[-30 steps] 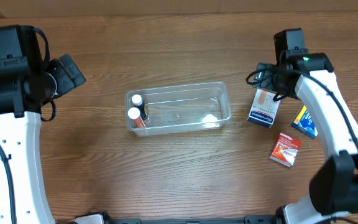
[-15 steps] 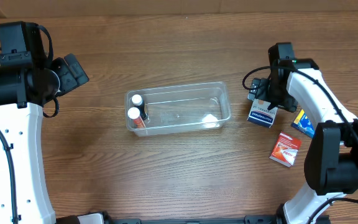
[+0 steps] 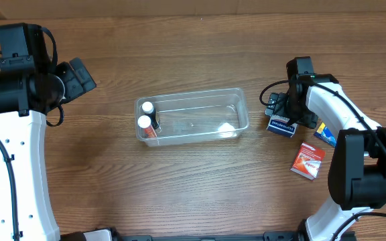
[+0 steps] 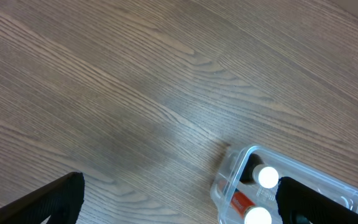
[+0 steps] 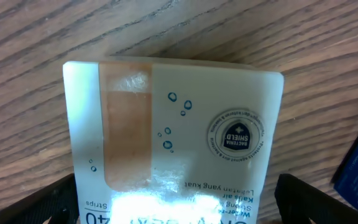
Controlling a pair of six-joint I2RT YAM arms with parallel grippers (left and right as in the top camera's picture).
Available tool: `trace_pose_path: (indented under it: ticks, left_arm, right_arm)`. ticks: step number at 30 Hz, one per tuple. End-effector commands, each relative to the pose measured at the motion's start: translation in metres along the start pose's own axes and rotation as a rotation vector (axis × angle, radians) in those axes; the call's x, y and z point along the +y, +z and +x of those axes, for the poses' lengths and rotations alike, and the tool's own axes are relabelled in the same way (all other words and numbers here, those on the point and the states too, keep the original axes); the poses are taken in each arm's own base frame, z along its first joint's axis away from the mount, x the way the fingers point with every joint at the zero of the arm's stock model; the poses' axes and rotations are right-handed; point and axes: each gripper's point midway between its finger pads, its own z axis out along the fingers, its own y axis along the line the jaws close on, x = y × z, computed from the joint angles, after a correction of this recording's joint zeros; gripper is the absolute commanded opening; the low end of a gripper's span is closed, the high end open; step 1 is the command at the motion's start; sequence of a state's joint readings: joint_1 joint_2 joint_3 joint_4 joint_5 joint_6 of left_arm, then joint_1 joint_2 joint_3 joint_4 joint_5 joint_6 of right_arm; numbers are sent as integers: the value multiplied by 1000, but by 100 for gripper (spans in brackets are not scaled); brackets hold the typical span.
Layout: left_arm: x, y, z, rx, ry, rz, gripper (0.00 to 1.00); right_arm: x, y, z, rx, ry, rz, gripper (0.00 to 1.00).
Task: Pack container
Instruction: 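Grasp the white Hansaplast box with the right gripper, then lower the Hansaplast box into the container's right end and release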
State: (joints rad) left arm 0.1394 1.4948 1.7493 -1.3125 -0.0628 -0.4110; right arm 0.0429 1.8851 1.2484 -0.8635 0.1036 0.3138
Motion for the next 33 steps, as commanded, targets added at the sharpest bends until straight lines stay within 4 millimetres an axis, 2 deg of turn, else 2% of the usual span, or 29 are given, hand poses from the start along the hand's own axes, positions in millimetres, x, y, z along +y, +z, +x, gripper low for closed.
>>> trace_pose_path:
  ticks: [1,5,10,17,20,23,28,29,33]
  left_arm:
    - [-2,-1,-3,-3,18,11,100]
    - [-2,-1,-3,-2,18,12,100]
    - [-2,-1,-3,-2,18,11,100]
    - [-1,-1,-2,1,19,10,100]
    - [-1,-1,-2,1,19,10,100]
    - [-1,-1,-2,1,19,9,100]
    - [-1,-1,-2,1,19,10,100]
    - [-1,-1,-2,1,19,10,100]
    - [-1,-1,-2,1,19,9,100]
  right_arm:
    - [-1,5,5,5,-4,1,100]
    - [-2,11,9,6,-4,1,99]
    - [-2,11,9,7,-4,2,73]
    - [-2,11,9,5,-4,1,72]
    - [0,0,4,8,-4,2,69]
    - [3,-27,-5,1,-8,-2,70]
    - [28,-103,-15,-109,-73,-59,70]
    - [37,-126,-12,-151,-111,-84,71]
    - [70,-189,13,-287,-267,-177,72]
